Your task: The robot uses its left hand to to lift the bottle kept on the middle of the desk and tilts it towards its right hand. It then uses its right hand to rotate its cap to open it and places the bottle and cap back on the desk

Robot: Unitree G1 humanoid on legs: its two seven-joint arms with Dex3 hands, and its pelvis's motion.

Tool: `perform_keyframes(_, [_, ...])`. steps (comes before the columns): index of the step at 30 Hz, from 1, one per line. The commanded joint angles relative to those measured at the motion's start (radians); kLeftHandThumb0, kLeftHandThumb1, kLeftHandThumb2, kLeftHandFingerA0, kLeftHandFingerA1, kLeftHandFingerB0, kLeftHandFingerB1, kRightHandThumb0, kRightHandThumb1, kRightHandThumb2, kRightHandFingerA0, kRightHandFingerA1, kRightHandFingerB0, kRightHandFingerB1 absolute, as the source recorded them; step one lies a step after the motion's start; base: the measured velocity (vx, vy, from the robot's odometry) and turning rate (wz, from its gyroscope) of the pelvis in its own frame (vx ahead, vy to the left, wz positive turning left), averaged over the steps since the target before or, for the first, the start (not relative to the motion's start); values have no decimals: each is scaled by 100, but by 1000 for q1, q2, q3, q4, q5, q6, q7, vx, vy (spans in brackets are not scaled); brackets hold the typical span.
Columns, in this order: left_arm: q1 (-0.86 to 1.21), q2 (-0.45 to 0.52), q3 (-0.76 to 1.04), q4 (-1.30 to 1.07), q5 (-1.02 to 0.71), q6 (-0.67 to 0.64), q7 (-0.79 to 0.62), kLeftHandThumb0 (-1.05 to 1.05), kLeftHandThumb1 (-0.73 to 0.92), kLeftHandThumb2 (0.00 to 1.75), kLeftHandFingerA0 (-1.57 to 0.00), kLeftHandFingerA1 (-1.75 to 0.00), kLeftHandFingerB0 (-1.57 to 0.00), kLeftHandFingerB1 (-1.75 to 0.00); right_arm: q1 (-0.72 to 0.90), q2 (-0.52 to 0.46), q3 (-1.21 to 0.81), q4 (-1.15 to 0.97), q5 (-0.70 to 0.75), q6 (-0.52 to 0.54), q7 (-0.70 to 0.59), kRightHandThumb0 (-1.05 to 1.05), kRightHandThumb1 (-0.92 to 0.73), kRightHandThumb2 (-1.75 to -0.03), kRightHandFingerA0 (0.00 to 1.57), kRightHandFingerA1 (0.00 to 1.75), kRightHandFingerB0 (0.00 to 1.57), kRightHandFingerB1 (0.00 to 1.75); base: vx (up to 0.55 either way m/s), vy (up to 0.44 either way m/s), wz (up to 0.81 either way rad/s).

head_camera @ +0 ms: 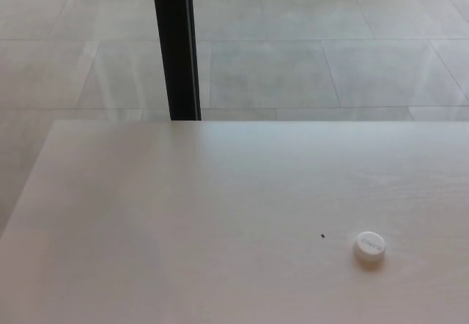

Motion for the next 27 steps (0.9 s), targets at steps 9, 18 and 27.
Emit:
perform_keyframes(9, [62, 40, -28, 282, -164, -291, -51, -80, 92, 76, -3, -32, -2, -26, 21, 53, -105, 230, 288, -7, -31, -81, -57, -95, 0, 49, 3, 43, 0, 0, 0])
perform_keyframes(18, [87, 91, -85, 364, -233, -312, -76, -73, 76, 117, 0, -31, 0, -25, 32, 56, -68, 237, 344, 7, -20, -89, -57, -93, 0, 39, 4, 40, 0, 0, 0])
perform_keyframes(27, [141, 80, -308, 355, -181, -420, -120, -70, 67, 102, -1, -39, -3, -29, 74, 51, 4, 264, 398, -9, 0, -88, -58, -91, 0, 34, 1, 36, 0, 0, 0])
